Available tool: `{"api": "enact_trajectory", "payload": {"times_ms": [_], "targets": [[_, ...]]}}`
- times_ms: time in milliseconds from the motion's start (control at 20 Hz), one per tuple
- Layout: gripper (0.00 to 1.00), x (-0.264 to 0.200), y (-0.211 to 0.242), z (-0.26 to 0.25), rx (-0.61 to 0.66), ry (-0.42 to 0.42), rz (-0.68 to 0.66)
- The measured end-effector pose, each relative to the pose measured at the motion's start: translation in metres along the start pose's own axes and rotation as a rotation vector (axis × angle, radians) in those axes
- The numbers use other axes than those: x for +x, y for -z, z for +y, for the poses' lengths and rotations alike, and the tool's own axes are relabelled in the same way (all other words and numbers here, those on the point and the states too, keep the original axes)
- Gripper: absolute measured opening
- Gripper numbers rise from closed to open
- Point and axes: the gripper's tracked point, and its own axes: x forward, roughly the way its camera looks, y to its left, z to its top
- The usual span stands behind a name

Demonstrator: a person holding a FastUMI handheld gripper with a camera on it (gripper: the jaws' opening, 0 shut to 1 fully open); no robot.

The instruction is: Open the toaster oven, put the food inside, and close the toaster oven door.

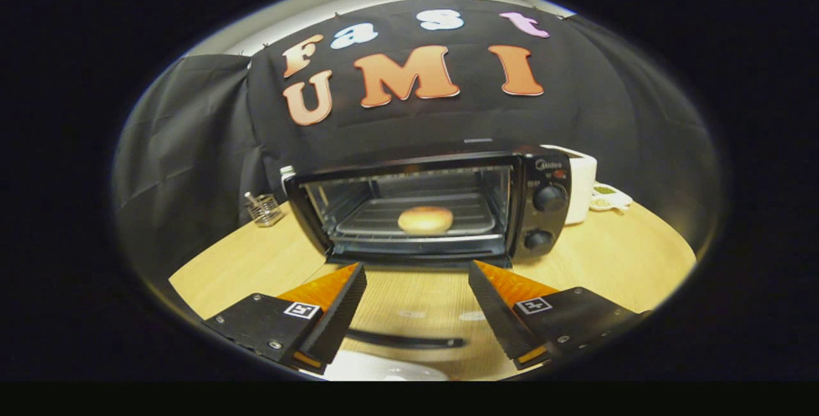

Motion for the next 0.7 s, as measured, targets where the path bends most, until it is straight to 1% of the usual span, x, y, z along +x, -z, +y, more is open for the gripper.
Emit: {"api": "enact_trajectory", "payload": {"times_ms": [150, 250, 350, 400, 500, 600, 700], "targets": [[0.93, -0.031, 0.034, 0.003, 0.002, -0.041, 0.072], [0.91, -0.043, 0.049, 0.001, 0.006, -0.042, 0.096], [0.90, -0.053, 0.060, -0.001, -0.018, -0.035, 0.113], [0.90, -0.056, 0.066, 0.000, -0.037, -0.038, 0.128], [0.85, -0.058, 0.078, 0.003, -0.050, -0.050, 0.164], [0.82, -0.057, 0.088, 0.005, -0.038, -0.055, 0.191], [0.82, -0.053, 0.092, 0.002, -0.015, -0.043, 0.205]]}}
